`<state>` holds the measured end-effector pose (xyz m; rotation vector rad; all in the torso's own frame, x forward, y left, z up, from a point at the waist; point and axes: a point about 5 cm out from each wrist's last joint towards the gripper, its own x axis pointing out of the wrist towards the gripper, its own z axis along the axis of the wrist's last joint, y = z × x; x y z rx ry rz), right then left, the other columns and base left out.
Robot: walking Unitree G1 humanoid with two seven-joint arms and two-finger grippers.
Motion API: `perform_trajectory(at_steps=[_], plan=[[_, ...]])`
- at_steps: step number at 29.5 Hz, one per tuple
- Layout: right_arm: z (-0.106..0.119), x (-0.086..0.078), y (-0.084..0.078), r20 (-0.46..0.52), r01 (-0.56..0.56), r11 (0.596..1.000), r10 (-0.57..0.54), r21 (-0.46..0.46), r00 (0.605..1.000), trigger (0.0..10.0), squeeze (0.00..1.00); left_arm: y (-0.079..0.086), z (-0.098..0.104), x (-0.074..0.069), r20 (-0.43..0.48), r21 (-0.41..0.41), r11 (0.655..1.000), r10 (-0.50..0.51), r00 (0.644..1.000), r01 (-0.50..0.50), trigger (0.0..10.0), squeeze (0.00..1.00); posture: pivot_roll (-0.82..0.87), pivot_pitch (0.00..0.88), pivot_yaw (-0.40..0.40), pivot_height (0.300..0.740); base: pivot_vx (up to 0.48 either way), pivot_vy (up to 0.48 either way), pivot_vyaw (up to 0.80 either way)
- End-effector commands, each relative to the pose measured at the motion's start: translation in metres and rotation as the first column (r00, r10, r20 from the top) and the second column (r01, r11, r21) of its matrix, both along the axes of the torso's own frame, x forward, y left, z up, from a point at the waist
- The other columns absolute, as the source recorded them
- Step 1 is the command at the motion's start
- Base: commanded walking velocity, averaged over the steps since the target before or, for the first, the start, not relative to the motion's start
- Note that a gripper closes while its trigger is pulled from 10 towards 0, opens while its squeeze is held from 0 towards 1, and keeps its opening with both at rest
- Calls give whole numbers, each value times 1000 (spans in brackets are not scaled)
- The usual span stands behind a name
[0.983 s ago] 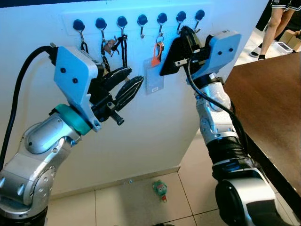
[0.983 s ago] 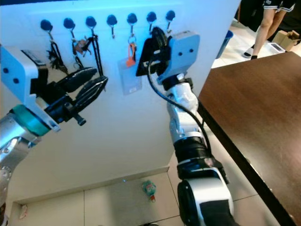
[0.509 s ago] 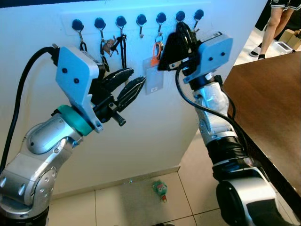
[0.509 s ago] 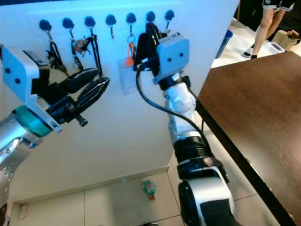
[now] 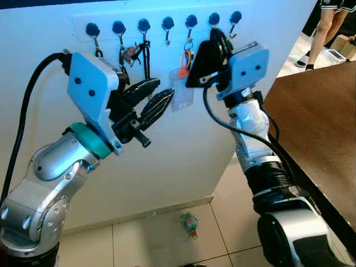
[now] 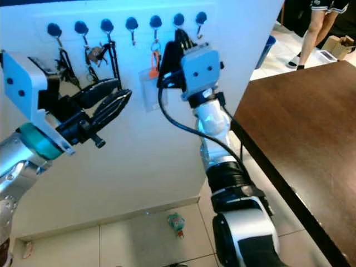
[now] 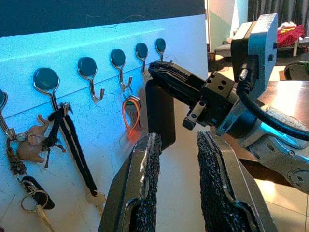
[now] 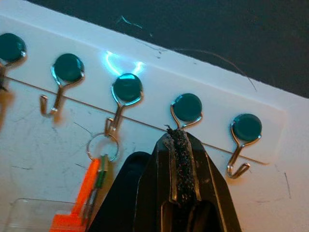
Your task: Hang keys on a hook
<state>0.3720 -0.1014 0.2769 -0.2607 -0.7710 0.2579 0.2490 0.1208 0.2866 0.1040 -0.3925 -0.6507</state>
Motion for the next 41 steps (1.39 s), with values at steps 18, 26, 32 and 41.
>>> perform_trajectory(at_steps=[18,26,32,41], plan=[[-3,12,-6,-50,114,989,-119,-94,992,10000,0,-2,1,-2,2,4,1000,-8,1000,8,10000,0,133,0,96,740,0,0,0],[20,-3,-7,102,51,997,-57,60,993,10000,0,-3,-1,-1,0,5,1000,-13,1000,13,10000,0,129,0,98,740,0,0,0],[23,-6,-4,136,19,997,-29,71,990,10000,0,-2,-3,-1,-5,6,1000,-13,1000,13,10000,0,128,0,97,740,0,0,0],[12,-2,-1,87,39,999,-41,26,995,10000,0,-2,-5,-1,-8,6,1000,-16,1000,16,10000,0,121,0,99,740,0,0,0]])
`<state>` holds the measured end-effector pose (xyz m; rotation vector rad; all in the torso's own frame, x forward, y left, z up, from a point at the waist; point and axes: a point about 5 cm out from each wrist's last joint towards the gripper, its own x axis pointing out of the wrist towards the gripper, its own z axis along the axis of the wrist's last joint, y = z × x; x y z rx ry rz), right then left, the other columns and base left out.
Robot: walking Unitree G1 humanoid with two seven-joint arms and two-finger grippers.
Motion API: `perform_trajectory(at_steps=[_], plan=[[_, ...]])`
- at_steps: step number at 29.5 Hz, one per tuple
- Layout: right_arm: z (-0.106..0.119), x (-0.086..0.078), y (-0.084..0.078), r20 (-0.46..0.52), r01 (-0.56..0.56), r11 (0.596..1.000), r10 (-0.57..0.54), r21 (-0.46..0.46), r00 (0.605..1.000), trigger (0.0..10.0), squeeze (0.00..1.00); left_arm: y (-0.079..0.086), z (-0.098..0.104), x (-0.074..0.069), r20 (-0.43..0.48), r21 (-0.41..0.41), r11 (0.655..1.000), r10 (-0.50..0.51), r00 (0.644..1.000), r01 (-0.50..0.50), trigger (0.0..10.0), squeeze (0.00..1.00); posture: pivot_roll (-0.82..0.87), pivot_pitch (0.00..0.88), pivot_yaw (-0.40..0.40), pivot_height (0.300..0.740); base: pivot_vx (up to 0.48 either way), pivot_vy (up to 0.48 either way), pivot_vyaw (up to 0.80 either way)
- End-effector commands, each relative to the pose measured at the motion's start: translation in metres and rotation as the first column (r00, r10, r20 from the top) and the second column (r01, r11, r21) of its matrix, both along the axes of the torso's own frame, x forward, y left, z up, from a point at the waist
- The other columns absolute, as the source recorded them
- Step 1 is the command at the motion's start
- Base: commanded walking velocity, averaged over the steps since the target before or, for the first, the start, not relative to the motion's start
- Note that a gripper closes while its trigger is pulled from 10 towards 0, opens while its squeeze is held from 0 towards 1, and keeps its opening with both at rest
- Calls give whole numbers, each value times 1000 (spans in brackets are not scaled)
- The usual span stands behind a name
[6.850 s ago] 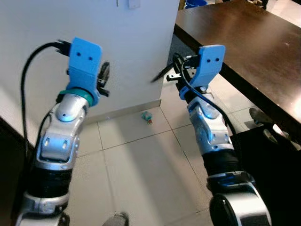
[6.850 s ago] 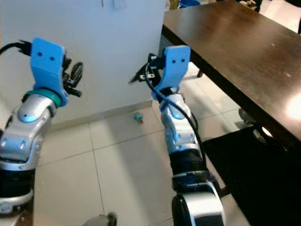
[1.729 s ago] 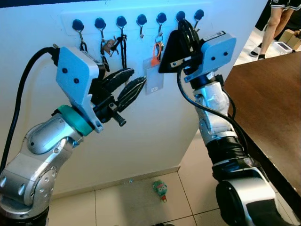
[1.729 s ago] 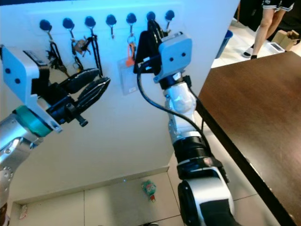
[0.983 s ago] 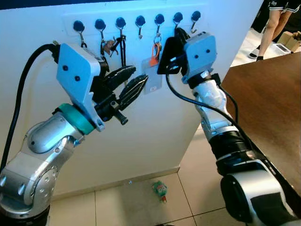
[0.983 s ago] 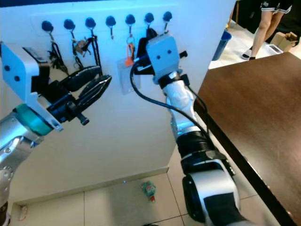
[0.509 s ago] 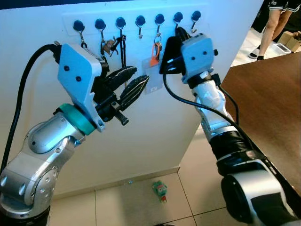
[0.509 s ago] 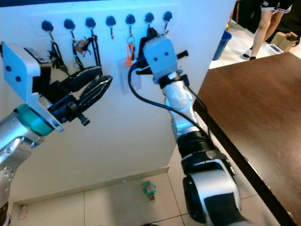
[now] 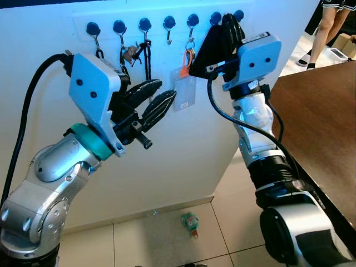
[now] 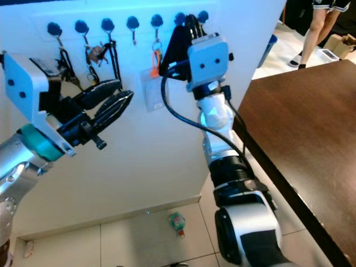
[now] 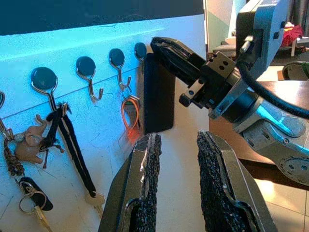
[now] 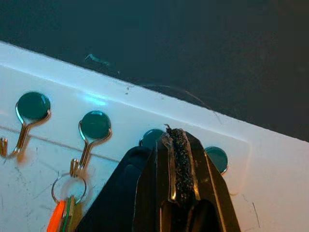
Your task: Hang keys on a hook
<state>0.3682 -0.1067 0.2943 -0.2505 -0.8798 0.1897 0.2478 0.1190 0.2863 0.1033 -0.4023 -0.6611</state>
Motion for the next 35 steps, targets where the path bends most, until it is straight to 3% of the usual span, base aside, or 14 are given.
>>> perform_trajectory(at_steps=[1,8,10,12,15,17,19,21,22,23,24,25,31,35], plan=[[-9,4,4,-47,13,999,-15,-40,999,10000,0,0,-5,1,-17,8,1000,-6,1000,6,10000,0,121,0,99,740,0,0,0],[-17,9,3,-99,45,994,-55,-98,994,10000,0,0,-5,1,-17,8,1000,-7,1000,7,10000,0,123,0,99,740,0,0,0],[-29,16,2,-179,71,981,-104,-181,978,10000,0,0,-5,1,-18,7,1000,-8,1000,8,10000,0,124,0,99,740,0,0,0],[-33,18,3,-198,73,968,-122,-238,973,10000,0,-1,-5,1,-18,7,1000,-8,1000,8,10000,0,122,0,99,740,0,0,0],[-35,19,3,-204,70,959,-129,-273,970,10000,0,-1,-5,1,-18,7,1000,-9,1000,9,10000,0,122,0,99,740,0,0,0],[-36,19,2,-192,63,935,-138,-349,972,10000,0,-2,-5,1,-18,7,1000,-11,1000,12,10000,0,122,0,99,740,0,0,0],[-36,19,2,-192,63,935,-138,-349,972,10000,0,-2,-5,1,-18,7,1000,-11,1000,12,10000,0,122,0,99,740,0,0,0],[-28,16,1,-196,15,970,-64,-242,979,10000,0,-2,-5,1,-17,6,1000,-13,1000,13,10000,0,121,0,100,740,0,0,0],[-28,16,1,-196,15,970,-64,-242,979,10000,0,-2,-5,1,-17,6,1000,-13,1000,13,10000,0,121,0,100,740,0,0,0],[-23,12,1,-178,-27,987,-2,-161,984,10000,0,-2,-6,0,-17,6,1000,-14,1000,14,10000,0,121,0,100,740,0,0,0],[-23,12,1,-178,-27,987,-2,-161,984,10000,0,-2,-6,0,-17,6,1000,-14,1000,14,10000,0,121,0,100,740,0,0,0],[-17,8,2,-146,-63,994,49,-93,988,10000,0,-2,-6,0,-17,6,1000,-15,1000,15,10000,0,121,0,100,740,0,0,0],[-10,0,2,-87,-116,993,114,-24,990,10000,0,-3,-5,0,-18,7,1000,-16,1000,16,10000,0,122,0,100,740,0,0,0],[-10,-4,-2,-57,-90,996,89,-16,994,10000,0,-3,-5,1,-17,7,1000,-17,1000,17,10000,0,119,0,101,740,0,0,0]])
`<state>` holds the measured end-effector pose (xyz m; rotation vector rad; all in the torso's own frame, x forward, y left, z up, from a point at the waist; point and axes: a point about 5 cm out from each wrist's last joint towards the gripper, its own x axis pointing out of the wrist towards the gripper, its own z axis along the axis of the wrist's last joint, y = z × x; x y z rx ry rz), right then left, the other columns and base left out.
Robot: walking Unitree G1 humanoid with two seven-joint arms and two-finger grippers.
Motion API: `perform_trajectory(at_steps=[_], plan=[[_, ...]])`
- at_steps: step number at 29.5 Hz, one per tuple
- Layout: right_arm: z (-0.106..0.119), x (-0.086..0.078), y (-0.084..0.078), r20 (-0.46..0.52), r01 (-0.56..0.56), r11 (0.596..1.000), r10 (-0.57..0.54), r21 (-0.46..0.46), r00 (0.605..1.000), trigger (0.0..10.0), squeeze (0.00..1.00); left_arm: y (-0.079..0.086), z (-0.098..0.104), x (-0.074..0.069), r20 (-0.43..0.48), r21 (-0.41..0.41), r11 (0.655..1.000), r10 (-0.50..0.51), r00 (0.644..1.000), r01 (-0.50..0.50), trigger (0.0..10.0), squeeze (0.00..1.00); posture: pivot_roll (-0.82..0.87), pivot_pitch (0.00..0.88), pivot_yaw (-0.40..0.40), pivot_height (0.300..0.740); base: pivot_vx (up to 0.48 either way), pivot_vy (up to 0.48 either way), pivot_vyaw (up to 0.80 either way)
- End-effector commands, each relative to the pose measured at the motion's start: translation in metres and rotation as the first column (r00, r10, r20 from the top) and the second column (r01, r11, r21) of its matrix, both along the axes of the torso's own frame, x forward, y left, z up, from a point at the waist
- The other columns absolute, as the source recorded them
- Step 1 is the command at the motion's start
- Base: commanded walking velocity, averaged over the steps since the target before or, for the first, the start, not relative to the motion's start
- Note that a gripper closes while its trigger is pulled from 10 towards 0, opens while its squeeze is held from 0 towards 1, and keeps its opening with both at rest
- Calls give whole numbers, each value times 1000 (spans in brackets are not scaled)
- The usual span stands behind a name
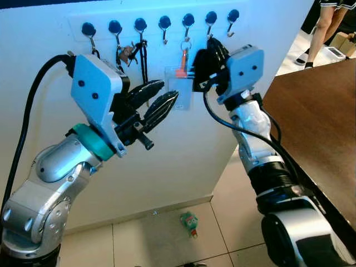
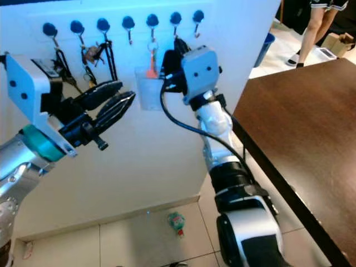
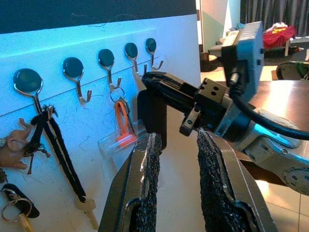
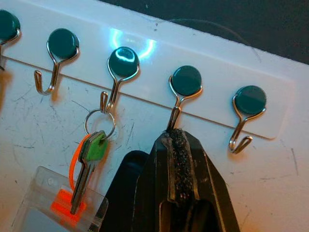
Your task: Hang keys on a hook
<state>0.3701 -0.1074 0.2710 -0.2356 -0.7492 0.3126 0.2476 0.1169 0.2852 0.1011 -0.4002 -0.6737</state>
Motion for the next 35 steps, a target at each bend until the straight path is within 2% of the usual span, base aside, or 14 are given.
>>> perform_trajectory(at_steps=[1,10,18,25,30,35], plan=[[14,-6,-1,82,4,1000,-7,31,997,10000,0,-1,-4,1,-14,6,1000,-5,1000,5,10000,0,119,0,101,740,0,0,0],[13,-7,-7,122,77,997,-79,21,989,10000,0,-1,-4,1,-15,6,1000,-7,1000,7,10000,0,119,0,101,740,0,0,0],[0,-2,-8,45,105,993,-107,53,993,10000,0,-2,-5,0,-19,6,1000,-6,1000,6,10000,0,122,0,99,740,0,0,0],[-2,0,-20,1,151,979,-153,139,988,10000,0,-2,-5,0,-21,6,1000,-8,1000,8,10000,0,123,0,96,740,0,0,0],[-17,-1,-21,-39,162,980,-159,119,987,10000,0,-2,-6,0,-22,5,1000,-10,1000,10,10000,0,121,0,99,740,0,0,0],[-15,-3,-18,-21,145,983,-143,111,989,10000,0,-3,-6,1,-23,6,1000,-13,1000,13,10000,0,121,0,100,740,0,0,0]])
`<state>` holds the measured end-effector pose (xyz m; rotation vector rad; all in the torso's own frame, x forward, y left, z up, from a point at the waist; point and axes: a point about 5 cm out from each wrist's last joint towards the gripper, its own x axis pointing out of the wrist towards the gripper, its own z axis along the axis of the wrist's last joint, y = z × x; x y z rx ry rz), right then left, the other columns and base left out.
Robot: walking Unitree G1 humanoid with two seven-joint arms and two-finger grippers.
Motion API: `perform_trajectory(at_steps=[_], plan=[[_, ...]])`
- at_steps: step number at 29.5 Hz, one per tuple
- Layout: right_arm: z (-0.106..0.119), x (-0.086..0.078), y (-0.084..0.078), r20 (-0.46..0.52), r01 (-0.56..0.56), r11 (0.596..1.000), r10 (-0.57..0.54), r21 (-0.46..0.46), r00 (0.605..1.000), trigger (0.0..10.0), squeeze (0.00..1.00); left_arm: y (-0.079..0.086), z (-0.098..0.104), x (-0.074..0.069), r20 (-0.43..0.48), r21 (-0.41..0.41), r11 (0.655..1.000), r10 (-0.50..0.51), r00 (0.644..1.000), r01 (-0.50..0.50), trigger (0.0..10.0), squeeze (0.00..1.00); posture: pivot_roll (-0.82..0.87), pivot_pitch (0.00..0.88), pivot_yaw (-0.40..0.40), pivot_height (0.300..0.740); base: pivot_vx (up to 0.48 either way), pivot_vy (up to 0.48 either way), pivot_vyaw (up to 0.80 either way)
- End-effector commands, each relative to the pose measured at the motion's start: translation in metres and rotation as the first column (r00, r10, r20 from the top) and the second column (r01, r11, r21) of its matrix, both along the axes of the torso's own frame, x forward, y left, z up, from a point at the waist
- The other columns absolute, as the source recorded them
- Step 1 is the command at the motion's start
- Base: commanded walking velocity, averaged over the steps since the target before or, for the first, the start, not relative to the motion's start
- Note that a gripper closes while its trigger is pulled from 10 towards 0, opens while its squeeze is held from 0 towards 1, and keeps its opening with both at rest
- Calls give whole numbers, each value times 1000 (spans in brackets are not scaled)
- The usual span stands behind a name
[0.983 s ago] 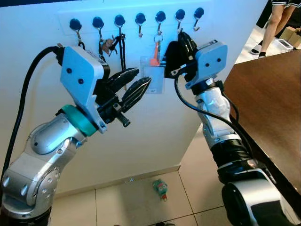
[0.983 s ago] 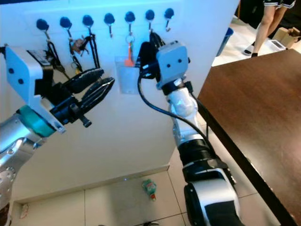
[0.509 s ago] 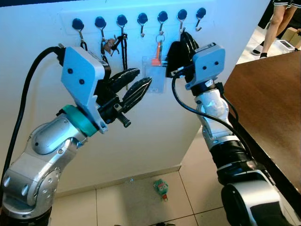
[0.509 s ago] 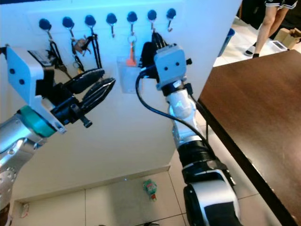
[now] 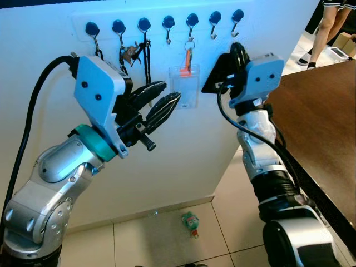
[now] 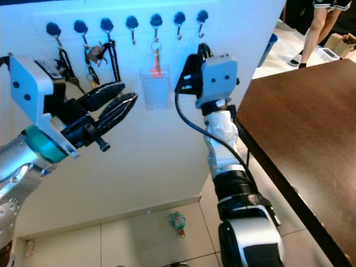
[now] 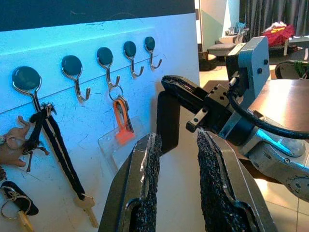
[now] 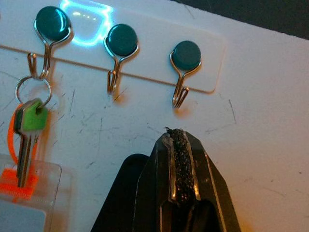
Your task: Hang keys on a hook
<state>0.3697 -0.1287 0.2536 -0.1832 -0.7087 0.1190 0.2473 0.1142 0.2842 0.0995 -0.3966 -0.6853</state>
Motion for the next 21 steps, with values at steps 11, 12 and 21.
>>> perform_trajectory(at_steps=[11,12,21], plan=[[39,-11,25,201,-79,989,103,-125,974,10000,0,-2,-5,0,-21,0,1000,-5,1000,5,10000,0,128,0,95,740,0,0,0],[42,-13,28,217,-92,987,119,-128,969,10000,0,-2,-5,0,-22,-1,1000,-6,1000,6,10000,0,125,0,95,740,0,0,0],[45,-15,29,229,-100,985,130,-139,965,10000,0,-3,-5,0,-24,-4,1000,-12,1000,12,10000,0,123,0,96,740,0,0,0]])
